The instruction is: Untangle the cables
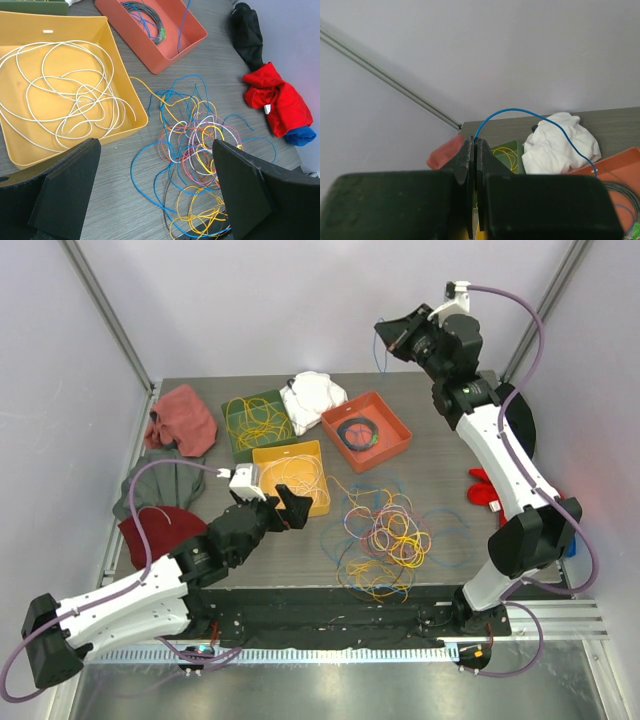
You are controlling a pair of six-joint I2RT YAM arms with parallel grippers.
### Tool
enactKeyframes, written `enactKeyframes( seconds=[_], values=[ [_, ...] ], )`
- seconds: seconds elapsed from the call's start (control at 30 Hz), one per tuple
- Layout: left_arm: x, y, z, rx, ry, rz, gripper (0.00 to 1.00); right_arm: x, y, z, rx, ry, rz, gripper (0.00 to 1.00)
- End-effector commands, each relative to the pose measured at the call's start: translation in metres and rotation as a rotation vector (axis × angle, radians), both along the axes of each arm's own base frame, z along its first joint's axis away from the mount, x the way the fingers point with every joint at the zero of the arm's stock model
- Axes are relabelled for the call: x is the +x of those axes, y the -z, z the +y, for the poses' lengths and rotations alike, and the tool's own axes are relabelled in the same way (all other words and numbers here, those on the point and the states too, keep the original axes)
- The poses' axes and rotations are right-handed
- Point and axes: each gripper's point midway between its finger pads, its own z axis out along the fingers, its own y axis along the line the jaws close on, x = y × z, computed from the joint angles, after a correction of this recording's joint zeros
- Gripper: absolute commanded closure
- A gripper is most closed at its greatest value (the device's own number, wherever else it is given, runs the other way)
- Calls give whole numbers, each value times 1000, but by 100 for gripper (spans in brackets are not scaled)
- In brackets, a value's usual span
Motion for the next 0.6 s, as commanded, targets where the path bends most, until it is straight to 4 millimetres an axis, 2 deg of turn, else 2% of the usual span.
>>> enactKeyframes(
  seconds=[0.0,0.03,0.1,0.13,0.2,0.23,0.3,0.33,0.4,0.43,0.47,0.53,0.57],
  values=[
    [5,-10,-4,-30,-8,-33,0,-1,-6,4,26,-17,-57,99],
    [5,-8,-5,-26,-5,-29,0,2,12,4,15,-13,-24,99],
    [5,-6,-6,-28,-3,-21,0,5,33,6,5,-15,5,99],
    [4,-4,-6,-26,-1,-17,0,7,60,6,-8,-11,54,99],
    [4,-3,-6,-31,1,-13,0,9,86,5,-25,-3,90,99],
    [3,-2,-6,-35,2,-11,0,11,118,4,-43,1,146,99],
    [2,-2,-6,-36,3,-10,0,12,146,4,-66,7,197,99],
    [2,-1,-5,-36,3,-10,0,13,172,3,-89,6,243,99],
    [2,-2,-4,-39,0,-12,0,11,197,3,-119,0,305,97],
    [2,-3,-4,-40,0,-13,0,10,213,4,-130,-3,343,84],
    [2,-2,-3,-38,-2,-13,0,7,223,4,-139,-7,374,75],
    [1,-3,-3,-42,-2,-15,0,3,230,5,-160,-7,394,54],
    [1,-3,-3,-41,-2,-14,0,-3,228,4,-177,-1,403,50]
  ],
)
